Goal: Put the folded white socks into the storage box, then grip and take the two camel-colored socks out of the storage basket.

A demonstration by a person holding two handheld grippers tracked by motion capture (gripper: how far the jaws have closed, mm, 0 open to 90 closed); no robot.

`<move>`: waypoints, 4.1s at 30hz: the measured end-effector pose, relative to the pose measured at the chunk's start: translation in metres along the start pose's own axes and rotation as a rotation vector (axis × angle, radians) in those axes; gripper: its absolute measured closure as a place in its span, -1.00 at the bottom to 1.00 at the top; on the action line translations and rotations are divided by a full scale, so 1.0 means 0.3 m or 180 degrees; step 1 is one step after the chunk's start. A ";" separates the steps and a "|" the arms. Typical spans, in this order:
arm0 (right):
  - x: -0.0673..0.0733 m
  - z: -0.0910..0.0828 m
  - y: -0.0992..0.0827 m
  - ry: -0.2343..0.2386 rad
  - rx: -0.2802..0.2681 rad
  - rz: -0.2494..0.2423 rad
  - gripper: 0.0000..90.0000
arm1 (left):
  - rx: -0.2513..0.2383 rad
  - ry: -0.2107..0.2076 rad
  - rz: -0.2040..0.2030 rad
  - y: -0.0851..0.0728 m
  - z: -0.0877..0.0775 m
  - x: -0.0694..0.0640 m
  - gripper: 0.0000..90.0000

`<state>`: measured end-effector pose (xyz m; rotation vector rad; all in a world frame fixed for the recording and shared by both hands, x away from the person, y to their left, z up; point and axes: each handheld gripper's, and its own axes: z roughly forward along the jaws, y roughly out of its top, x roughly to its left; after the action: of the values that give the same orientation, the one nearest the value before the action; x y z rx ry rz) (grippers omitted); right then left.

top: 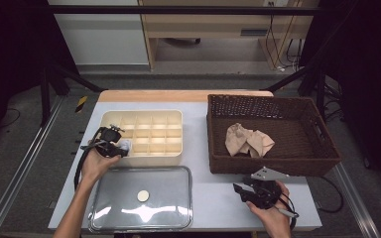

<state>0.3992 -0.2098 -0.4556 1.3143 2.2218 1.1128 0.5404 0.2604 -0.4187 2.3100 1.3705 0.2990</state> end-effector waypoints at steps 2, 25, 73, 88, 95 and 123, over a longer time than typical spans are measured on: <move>-0.002 0.000 0.001 0.0003 -0.0009 0.0011 0.20 | -0.0124 0.0010 -0.0023 -0.009 -0.030 -0.003 0.41; 0.001 -0.005 0.000 -0.0015 -0.0009 -0.0023 0.25 | -0.0054 0.0112 0.0120 -0.014 -0.025 -0.015 0.84; 0.049 -0.075 0.066 0.0007 -0.0407 -0.0009 0.17 | -0.1571 0.0142 -0.0178 -0.353 -0.179 -0.140 -0.33; 0.053 -0.112 0.158 -0.0047 -0.0654 -0.0036 0.16 | -0.1664 0.0176 -0.0087 -0.425 -0.173 -0.145 0.07; 0.035 -0.106 0.201 -0.0055 -0.0723 0.0044 0.16 | -0.1683 0.0130 -0.0133 -0.442 -0.162 -0.131 0.11; -0.091 -0.008 0.482 -0.0411 -0.0805 0.0152 0.23 | -0.1433 0.0148 -0.0213 -0.426 -0.130 -0.135 0.06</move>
<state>0.4973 -0.1952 -0.3470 1.2973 1.8965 1.2419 0.4057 0.2882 -0.4430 1.8932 1.2466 0.5782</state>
